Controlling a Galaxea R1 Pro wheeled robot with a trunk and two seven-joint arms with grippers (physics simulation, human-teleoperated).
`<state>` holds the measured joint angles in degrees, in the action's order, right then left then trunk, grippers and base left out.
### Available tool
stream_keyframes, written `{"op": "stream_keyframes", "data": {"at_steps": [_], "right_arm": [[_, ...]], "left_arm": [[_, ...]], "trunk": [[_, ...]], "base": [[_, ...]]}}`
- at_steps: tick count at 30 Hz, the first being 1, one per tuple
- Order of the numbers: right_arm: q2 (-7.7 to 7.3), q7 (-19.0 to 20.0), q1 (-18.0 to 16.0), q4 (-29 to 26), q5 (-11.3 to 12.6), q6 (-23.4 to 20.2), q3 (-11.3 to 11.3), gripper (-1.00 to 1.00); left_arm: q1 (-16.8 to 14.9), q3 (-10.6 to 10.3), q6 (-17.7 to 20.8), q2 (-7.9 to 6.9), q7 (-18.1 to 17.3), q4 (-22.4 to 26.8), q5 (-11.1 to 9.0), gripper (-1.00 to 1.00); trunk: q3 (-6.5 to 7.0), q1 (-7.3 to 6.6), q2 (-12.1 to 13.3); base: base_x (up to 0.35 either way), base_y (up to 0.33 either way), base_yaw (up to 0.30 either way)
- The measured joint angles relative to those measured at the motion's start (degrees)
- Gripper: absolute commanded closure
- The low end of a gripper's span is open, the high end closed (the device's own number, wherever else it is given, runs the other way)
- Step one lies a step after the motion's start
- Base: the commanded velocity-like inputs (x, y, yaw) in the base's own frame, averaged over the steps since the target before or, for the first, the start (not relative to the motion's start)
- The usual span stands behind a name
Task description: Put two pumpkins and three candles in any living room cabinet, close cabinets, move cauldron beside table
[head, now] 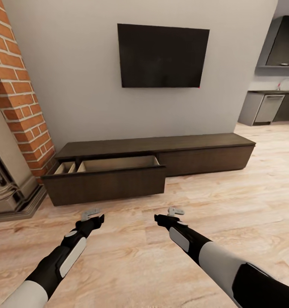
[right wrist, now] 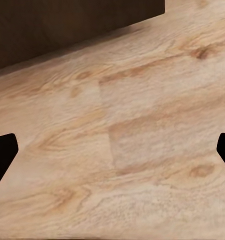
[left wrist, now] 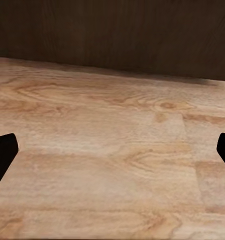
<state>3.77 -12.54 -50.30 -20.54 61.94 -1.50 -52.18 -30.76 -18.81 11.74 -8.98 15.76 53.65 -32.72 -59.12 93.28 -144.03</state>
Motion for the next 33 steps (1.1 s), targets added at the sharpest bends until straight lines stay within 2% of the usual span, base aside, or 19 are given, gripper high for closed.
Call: {"op": "stream_keyframes", "data": {"at_steps": [12,33], "right_arm": [[-0.04,0.01,0.02,0.09,-0.51,0.07,0.08,-1.00],[-0.04,0.25,0.53,0.06,-0.69,0.24,0.12,-1.00]], "left_arm": [[0.13,-0.08,0.01,0.27,-0.03,0.45,-0.01,-1.00],[0.12,-0.08,-0.19,0.48,-0.05,0.16,0.00,-1.00]], "trunk": [[-2.66,0.31,-0.16],[-7.30,0.85,-0.45]], "base": [[0.000,0.000,0.246],[0.000,0.000,-0.030]]}}
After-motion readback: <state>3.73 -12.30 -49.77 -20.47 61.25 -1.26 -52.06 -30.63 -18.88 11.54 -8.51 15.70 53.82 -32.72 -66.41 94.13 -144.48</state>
